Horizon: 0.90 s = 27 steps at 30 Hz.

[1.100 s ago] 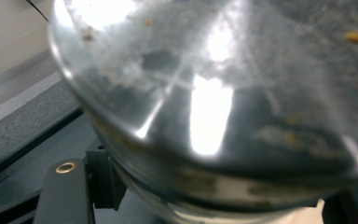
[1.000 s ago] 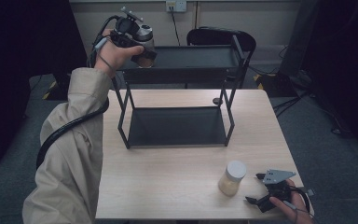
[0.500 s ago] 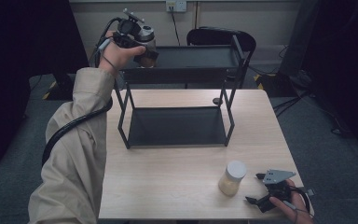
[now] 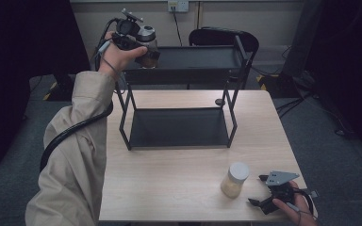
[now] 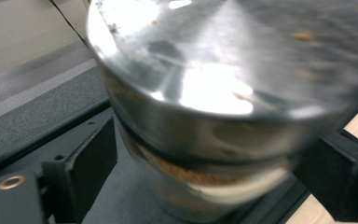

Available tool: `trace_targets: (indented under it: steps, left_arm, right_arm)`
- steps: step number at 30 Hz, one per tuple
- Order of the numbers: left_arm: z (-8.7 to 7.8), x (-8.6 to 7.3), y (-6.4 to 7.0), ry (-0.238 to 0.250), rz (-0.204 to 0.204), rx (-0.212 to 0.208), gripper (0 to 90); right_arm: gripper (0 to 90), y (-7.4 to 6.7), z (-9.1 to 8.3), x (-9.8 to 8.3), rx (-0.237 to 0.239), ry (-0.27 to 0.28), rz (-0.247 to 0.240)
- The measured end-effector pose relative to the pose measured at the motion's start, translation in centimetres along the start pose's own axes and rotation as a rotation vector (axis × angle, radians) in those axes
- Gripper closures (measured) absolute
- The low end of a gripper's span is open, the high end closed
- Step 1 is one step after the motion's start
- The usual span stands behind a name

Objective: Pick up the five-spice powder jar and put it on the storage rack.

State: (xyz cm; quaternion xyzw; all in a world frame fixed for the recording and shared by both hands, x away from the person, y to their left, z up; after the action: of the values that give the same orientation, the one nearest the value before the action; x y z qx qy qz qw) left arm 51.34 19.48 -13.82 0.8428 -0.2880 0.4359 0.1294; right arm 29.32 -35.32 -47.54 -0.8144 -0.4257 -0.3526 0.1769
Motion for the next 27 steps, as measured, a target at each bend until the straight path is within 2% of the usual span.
trace_targets:
  steps: [3,5,8,13,17,20,27]
  left_arm:
    - [-0.5,-0.3,0.3,0.008,-0.008,-0.003,6.3]
    - [-0.9,-0.6,0.6,0.024,-0.007,0.018,4.9]
    - [-1.6,-1.3,1.3,0.039,-0.028,0.018,1.8]
    - [-2.3,-2.1,2.1,0.054,-0.017,0.013,1.7]
    - [-3.0,-2.9,2.8,0.066,-0.046,0.016,1.7]
    - [-3.3,-3.6,3.2,0.082,-0.059,-0.002,1.7]
    - [-3.2,-5.2,4.4,0.098,-0.052,-0.031,1.5]
  right_arm:
    - [0.0,0.0,0.0,0.0,0.000,0.000,0.000]
    - [0.0,0.0,0.0,0.0,0.000,0.000,-0.001]
    - [0.0,0.0,0.0,0.0,0.000,0.000,0.000]
    - [0.0,0.0,0.0,0.0,0.000,0.000,0.000]
    - [0.0,0.0,0.0,0.0,0.000,0.000,-0.001]
    - [0.0,0.0,0.0,0.0,0.000,0.000,0.000]
    - [0.0,0.0,0.0,0.0,0.000,0.000,-0.001]
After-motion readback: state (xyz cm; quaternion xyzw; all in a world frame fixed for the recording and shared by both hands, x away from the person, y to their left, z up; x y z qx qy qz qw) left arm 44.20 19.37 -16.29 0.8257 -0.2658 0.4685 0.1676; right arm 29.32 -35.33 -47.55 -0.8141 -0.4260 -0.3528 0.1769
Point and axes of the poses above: each handheld gripper's, and its own axes: z roughly forward along the jaws, x roughly out of its top, y roughly to its right, the point moved 8 cm from there along z, roughly forward along the jaws, and after that the axes turned 1 degree about z, right-handed, at the moved point
